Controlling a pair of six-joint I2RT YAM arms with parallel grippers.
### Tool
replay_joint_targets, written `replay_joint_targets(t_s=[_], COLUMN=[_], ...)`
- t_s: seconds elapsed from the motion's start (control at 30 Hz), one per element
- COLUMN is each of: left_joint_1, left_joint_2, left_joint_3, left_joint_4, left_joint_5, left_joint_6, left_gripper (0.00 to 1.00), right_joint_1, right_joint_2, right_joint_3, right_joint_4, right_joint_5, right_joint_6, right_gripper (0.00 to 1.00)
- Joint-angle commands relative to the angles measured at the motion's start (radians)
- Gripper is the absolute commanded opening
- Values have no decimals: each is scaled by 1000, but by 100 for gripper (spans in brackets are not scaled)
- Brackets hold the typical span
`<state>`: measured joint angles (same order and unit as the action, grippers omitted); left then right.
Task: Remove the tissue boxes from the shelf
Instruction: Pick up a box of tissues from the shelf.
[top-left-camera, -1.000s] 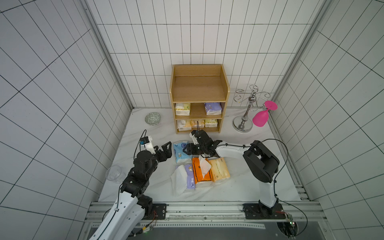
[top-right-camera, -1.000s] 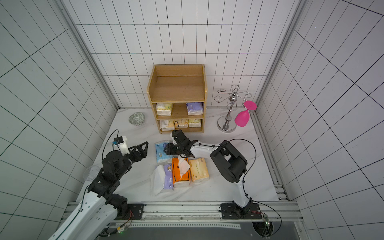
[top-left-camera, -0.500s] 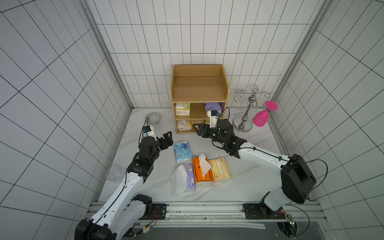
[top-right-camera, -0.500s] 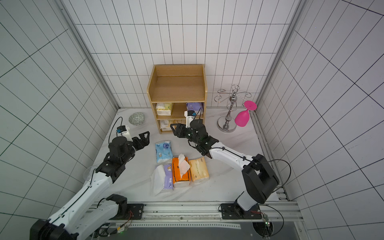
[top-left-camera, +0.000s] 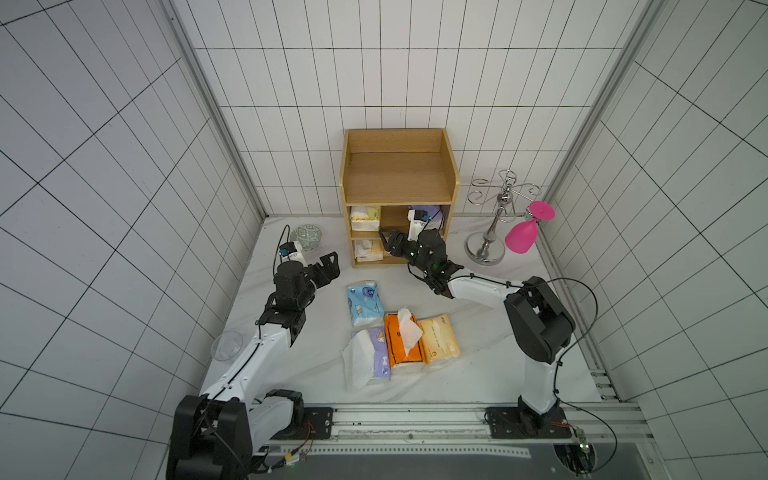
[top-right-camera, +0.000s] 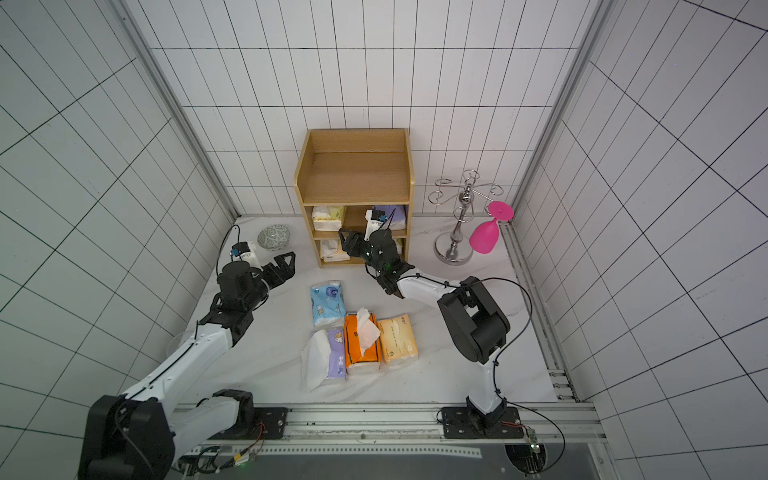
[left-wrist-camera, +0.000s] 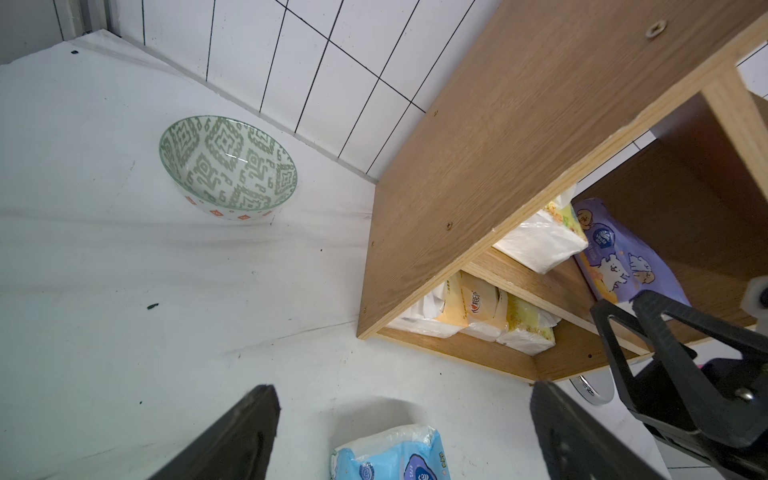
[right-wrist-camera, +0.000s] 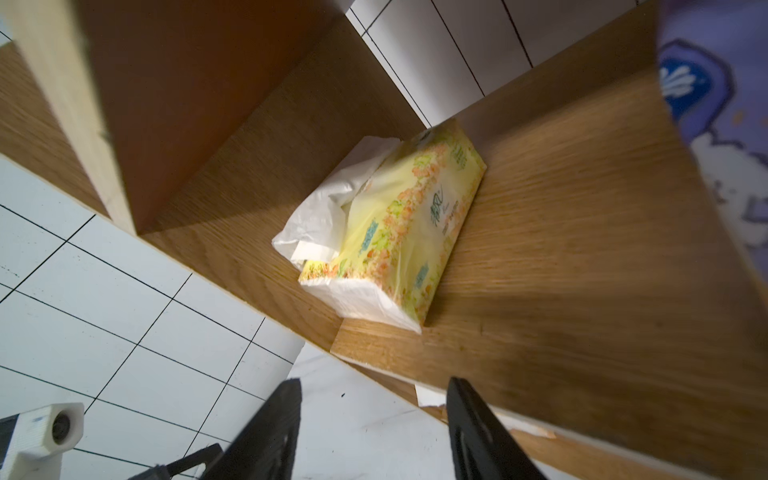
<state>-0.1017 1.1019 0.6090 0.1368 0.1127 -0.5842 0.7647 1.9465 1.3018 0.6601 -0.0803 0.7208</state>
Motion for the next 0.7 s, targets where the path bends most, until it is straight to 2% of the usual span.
replay_joint_targets(t_s=[0.0, 0.53, 0.67], left_joint_1=[9, 14, 13], left_joint_2=[12, 68, 80], left_joint_3=[5, 15, 11], left_joint_4=[71, 75, 76], left_joint_5=[63, 120, 124], left_joint_6=[28, 64, 72], left_gripper=[98, 98, 98], right_joint_1=[-10, -24, -23], right_joint_2=[42, 217, 239], right_joint_3=[97, 281, 304], right_joint_4=[39, 6, -5], right_joint_5=[33, 19, 17], right_joint_6=[-37, -22, -13], right_gripper=[60, 61, 55])
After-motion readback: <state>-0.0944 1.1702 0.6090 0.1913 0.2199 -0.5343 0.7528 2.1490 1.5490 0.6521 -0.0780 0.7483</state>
